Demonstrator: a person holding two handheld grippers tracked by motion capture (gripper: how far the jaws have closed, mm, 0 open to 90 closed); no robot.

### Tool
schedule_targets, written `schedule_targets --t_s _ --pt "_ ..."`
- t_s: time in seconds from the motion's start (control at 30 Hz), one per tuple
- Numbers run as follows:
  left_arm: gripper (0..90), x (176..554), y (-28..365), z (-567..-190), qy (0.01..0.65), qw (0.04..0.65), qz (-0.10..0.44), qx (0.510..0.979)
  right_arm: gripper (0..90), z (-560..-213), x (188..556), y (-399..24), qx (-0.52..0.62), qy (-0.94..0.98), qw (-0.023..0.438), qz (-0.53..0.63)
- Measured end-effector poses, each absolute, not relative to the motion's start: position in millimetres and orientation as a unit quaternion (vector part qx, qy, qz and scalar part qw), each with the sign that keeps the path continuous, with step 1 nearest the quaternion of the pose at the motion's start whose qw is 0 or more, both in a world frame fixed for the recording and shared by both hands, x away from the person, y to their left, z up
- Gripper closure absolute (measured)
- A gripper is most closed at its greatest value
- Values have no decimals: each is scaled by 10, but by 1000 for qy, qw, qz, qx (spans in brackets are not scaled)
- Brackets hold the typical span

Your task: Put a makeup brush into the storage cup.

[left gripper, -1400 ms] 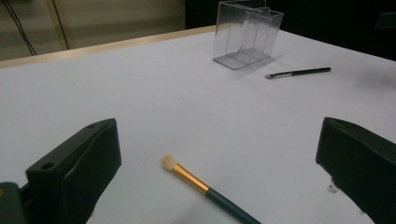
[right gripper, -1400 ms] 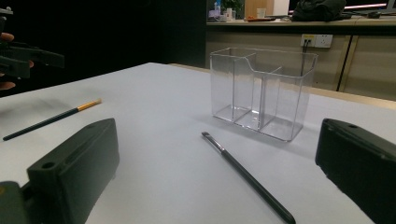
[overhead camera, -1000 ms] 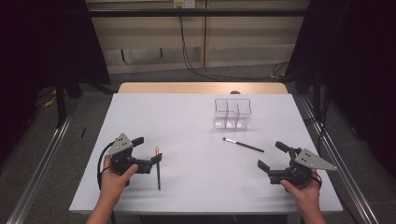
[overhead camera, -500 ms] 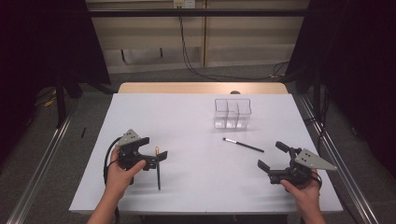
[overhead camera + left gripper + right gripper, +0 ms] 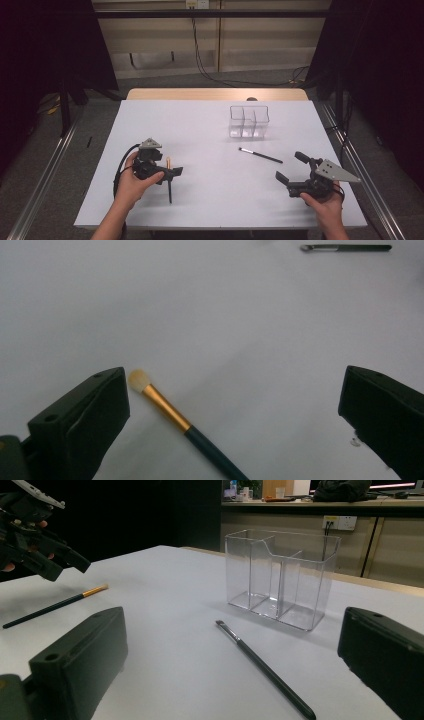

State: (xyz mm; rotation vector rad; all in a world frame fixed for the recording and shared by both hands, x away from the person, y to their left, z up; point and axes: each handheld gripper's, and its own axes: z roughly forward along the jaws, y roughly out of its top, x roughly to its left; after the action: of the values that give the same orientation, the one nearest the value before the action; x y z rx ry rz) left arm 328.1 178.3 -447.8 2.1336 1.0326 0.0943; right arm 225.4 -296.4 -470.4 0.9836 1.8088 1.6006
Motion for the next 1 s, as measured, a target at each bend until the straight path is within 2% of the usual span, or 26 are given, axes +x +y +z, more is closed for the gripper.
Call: schedule_targets --t_s 0.1,0.23,0.53,1.0 --pt "0 3303 1730 -4460 414 335 31 846 0 -4705 2256 -2964 364 669 263 592" --pt "0 3319 1702 -4476 424 311 6 851 0 -4704 2255 -2964 365 670 263 591" --pt "0 3319 1617 -4508 440 222 -8 870 0 -4707 2258 -2966 365 670 263 591" --pt "0 3303 1612 -4452 460 177 -22 870 0 -4707 2258 -2966 365 671 264 589"
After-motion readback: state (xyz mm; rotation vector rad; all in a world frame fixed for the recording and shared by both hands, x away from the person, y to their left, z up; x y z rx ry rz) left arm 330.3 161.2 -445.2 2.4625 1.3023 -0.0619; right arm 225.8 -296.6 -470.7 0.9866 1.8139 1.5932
